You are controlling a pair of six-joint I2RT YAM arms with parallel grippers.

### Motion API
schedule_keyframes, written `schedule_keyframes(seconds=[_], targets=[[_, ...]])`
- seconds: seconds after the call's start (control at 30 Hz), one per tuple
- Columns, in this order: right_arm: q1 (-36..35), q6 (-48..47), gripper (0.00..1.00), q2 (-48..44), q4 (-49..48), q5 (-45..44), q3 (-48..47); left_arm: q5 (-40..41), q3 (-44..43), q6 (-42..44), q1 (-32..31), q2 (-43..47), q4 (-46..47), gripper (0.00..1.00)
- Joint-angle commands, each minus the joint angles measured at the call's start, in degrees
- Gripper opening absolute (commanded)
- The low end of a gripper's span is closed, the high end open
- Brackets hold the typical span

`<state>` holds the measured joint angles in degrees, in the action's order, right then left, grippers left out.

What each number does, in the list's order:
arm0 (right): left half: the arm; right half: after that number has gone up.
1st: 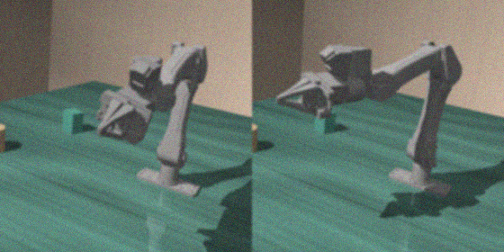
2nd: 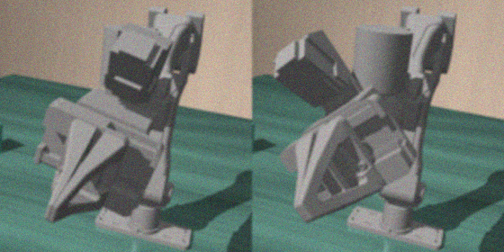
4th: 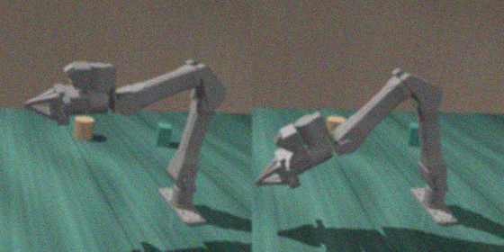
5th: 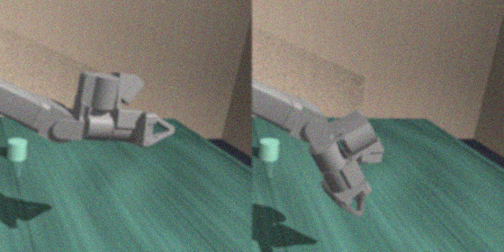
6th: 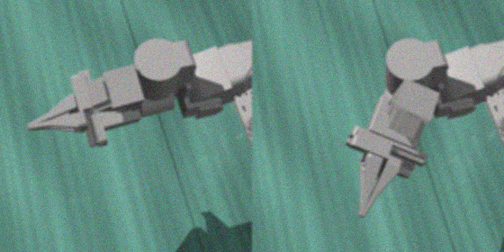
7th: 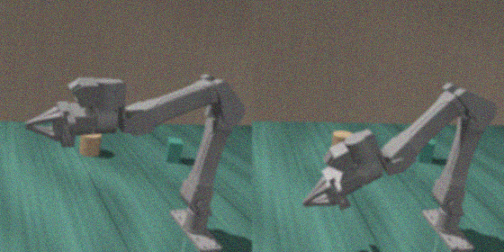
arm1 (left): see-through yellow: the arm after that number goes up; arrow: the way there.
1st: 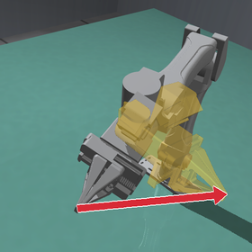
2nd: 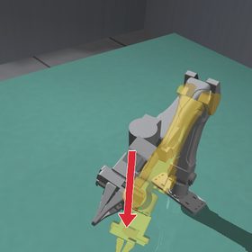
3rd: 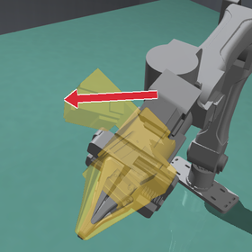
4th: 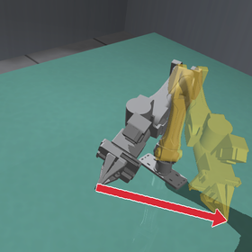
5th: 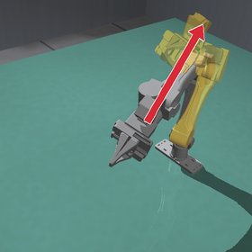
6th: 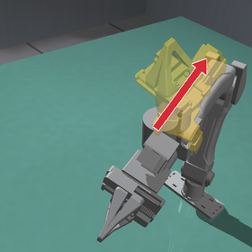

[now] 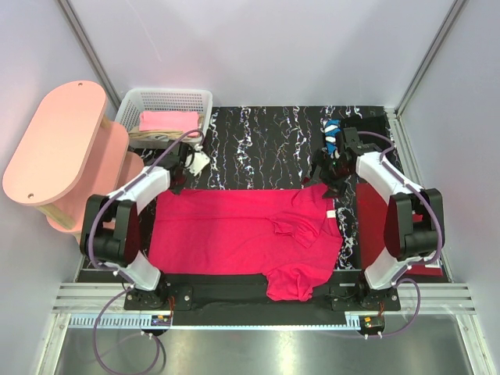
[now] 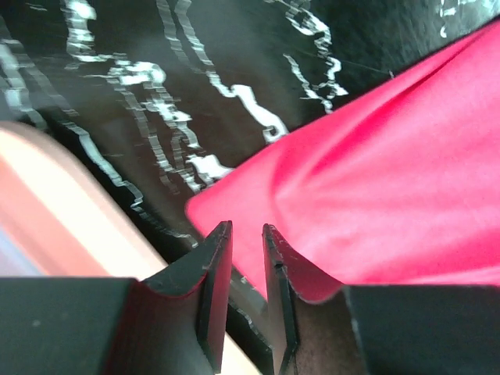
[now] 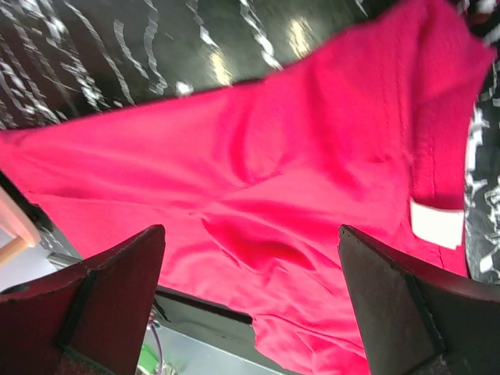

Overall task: Fold and stack the t-shirts
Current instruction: Fold the flattened tshirt in 1/3 of the way

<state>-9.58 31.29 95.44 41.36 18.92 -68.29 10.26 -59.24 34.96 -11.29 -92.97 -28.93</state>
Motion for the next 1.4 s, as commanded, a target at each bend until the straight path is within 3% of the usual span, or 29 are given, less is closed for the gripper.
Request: schedule_keyframes(seconds=[0.0, 0.37, 0.73, 0.93, 1.17, 1.37], targets=[[0.4, -0.8, 1.00, 2.7, 0.6, -0.9, -3.9, -1.0, -0.5, -0.5, 0.0, 4.5, -1.9, 0.28], [0.4, -1.4, 1.00, 12.1, -1.8, -2.8, -4.2, 1.4, 3.4, -0.9, 0.0, -1.1, -0.9, 0.28], [1.1, -2.6, 1.00, 20.6, -2.0, -4.0, -10.1, 4.6, -6.8, -4.3, 0.2, -17.4, 0.6, 0.26], [4.2, -3.3, 1.00, 25.5, -1.5, -4.0, -17.0, 4.9, -15.1, -5.4, 0.2, -21.6, -0.5, 0.26], [5.8, -3.4, 1.00, 28.4, -2.0, -1.3, -25.9, 4.5, -18.9, -6.2, 0.2, -20.9, -1.1, 0.26], [4.8, -6.1, 1.00, 21.2, -2.3, -2.7, -30.8, 3.6, -19.7, -8.0, 0.1, -14.0, -1.0, 0.27]])
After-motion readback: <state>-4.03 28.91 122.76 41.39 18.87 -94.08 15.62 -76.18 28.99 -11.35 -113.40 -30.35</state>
